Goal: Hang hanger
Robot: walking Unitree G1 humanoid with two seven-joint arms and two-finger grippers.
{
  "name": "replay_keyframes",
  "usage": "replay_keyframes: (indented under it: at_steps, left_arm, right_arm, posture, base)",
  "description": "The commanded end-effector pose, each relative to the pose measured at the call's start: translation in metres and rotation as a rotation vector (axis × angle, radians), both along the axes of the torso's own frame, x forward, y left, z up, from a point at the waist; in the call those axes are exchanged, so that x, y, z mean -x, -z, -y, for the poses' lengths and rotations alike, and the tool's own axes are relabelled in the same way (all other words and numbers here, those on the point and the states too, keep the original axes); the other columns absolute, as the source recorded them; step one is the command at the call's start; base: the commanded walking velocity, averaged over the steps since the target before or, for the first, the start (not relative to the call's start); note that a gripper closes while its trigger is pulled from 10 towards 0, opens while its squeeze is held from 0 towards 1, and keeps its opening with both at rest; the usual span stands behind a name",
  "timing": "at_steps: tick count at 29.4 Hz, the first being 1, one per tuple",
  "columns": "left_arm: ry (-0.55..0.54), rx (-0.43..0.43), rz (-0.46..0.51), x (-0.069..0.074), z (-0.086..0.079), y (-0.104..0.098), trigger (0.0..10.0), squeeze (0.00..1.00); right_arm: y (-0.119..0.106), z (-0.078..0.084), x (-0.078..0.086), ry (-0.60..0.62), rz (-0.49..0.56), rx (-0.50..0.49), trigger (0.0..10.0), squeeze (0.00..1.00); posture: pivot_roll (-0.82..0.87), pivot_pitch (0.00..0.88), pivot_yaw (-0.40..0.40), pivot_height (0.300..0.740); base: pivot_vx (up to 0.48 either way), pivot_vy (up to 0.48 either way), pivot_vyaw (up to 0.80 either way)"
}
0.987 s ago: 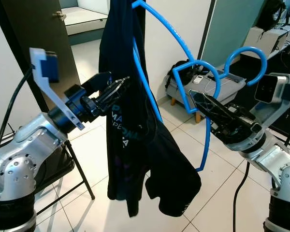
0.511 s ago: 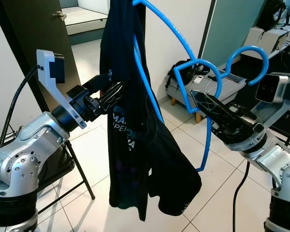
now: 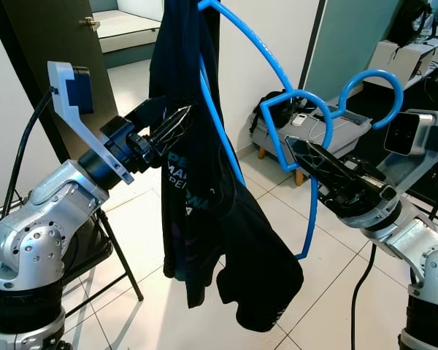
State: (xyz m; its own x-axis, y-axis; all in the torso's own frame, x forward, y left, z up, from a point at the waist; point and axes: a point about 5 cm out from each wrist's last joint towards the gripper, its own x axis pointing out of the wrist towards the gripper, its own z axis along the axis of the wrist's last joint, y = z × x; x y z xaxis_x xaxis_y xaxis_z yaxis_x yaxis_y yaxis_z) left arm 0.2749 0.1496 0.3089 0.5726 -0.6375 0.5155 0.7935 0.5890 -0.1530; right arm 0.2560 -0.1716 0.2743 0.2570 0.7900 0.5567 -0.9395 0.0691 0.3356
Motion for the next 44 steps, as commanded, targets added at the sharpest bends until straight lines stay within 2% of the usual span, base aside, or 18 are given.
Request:
replay_keyframes:
  at_steps: [1,21,22,23,24,44]
  left_arm:
    - [0.018,0.017,0.019,0.001,0.002,-0.004,10.0,0.0]
    - [0.034,0.05,0.025,-0.003,0.018,-0.009,10.0,0.0]
    - [0.025,0.057,0.023,-0.005,0.019,-0.009,6.9,0.0]
    - [0.022,0.059,0.023,-0.006,0.019,-0.009,6.9,0.0]
    - [0.024,0.068,0.024,-0.006,0.019,-0.01,0.0,0.0]
    - [-0.013,0.092,0.043,-0.008,0.012,-0.015,0.0,0.0]
  right_arm:
    - [-0.005,-0.001,0.002,-0.009,0.031,-0.012,10.0,0.0]
    - [-0.006,-0.003,0.002,-0.013,0.032,-0.012,10.0,0.0]
    - [-0.006,-0.003,0.002,-0.011,0.032,-0.012,10.0,0.0]
    - [-0.007,-0.003,0.002,-0.01,0.031,-0.012,10.0,0.0]
    - [-0.006,-0.003,0.002,-0.008,0.031,-0.012,10.0,0.0]
    - [-0.006,-0.002,0.002,0.005,0.026,-0.01,10.0,0.0]
  posture:
    - [0.01,0.029,-0.007,0.74]
    - [0.0,0.029,-0.008,0.74]
    - [0.0,0.03,-0.006,0.74]
    - [0.0,0.03,-0.006,0.74]
    - [0.0,0.03,-0.006,0.74]
    - [0.0,0.034,-0.005,0.74]
  base:
    - [0.0,0.0,0.0]
    - [0.0,0.0,0.0]
    - [0.0,0.0,0.0]
    - [0.0,0.0,0.0]
    - [0.0,0.0,0.0]
    - [0.0,0.0,0.0]
